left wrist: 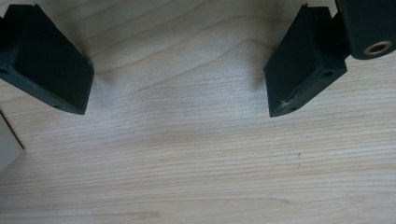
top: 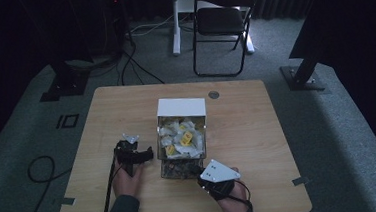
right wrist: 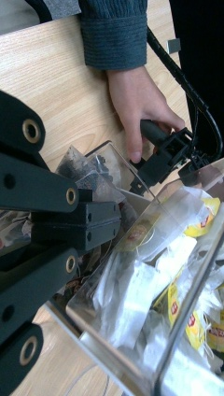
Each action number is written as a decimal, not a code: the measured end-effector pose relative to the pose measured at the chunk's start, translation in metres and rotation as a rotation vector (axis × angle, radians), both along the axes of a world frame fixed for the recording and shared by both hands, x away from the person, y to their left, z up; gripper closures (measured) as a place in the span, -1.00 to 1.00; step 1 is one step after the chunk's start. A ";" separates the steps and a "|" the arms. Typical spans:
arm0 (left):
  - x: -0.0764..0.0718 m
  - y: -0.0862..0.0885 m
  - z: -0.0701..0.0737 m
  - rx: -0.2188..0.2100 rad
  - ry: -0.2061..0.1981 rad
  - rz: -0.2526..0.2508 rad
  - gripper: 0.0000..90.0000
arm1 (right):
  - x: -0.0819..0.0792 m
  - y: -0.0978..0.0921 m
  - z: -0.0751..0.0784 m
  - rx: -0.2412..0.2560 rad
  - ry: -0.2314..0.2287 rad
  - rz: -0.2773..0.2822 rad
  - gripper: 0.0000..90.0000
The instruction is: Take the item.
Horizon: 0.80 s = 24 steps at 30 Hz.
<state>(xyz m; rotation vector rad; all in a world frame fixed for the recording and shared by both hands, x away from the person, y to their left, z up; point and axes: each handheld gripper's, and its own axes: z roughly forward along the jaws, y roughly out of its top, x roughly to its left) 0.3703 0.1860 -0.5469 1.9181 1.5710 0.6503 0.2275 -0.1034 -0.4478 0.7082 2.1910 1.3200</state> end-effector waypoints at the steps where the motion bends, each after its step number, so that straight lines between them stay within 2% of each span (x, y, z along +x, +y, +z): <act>1: 0.000 0.000 0.000 0.000 0.000 0.000 -0.81 | -0.001 -0.001 0.000 0.001 0.001 -0.003 1.00; 24: 0.000 0.000 0.000 0.000 0.000 0.000 -0.81 | -0.010 -0.025 0.005 -0.004 -0.024 -0.052 1.00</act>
